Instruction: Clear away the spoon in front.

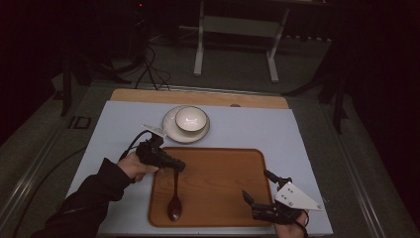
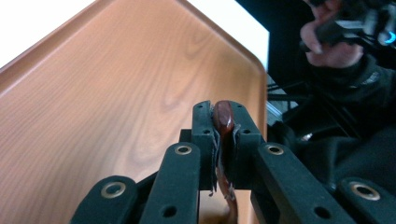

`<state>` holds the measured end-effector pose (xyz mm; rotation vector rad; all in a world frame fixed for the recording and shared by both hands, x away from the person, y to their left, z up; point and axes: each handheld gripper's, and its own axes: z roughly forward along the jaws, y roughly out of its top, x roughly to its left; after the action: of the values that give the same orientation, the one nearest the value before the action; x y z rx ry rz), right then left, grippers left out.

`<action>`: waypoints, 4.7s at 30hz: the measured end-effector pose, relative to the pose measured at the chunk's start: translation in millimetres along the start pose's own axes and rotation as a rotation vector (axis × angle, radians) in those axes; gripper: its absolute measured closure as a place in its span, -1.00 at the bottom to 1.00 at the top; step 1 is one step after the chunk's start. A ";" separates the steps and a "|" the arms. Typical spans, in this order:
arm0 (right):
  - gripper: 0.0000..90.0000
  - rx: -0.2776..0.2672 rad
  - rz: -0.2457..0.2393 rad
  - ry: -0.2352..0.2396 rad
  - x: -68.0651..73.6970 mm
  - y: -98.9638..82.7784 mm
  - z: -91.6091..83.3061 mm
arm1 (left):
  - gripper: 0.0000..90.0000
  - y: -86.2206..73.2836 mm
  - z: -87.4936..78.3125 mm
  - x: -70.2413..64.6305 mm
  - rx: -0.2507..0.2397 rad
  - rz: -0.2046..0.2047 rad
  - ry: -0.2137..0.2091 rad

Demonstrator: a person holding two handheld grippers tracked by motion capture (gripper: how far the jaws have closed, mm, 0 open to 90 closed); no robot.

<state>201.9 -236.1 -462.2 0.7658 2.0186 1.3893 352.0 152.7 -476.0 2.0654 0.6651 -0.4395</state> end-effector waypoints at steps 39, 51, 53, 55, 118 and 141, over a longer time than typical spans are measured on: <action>-0.74 -0.001 0.006 0.016 -0.7 -0.3 -0.1 | 0.60 -12.6 40.7 35.8 0.092 -0.394 0.288; -0.74 0.004 0.003 0.030 -0.1 -0.3 0.9 | 0.35 -7.0 45.1 34.2 0.107 -0.422 0.360; -0.74 0.005 0.002 0.033 0.0 -0.2 1.0 | 0.30 -5.6 45.2 32.5 0.113 -0.411 0.370; -0.74 0.005 0.000 0.034 0.1 -0.2 1.2 | 0.28 -4.4 44.7 31.1 0.114 -0.402 0.396; -0.74 0.029 0.010 0.050 -2.5 -3.6 5.7 | -0.99 -39.8 -17.3 -47.5 -0.189 -0.024 0.425; -0.74 0.037 0.010 0.050 -1.4 -4.1 8.6 | -0.99 -73.1 -18.3 -85.1 -0.260 0.090 0.463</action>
<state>208.6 -233.0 -468.5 0.7649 2.0873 1.3925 241.2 176.8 -468.1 1.9464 0.8444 0.1800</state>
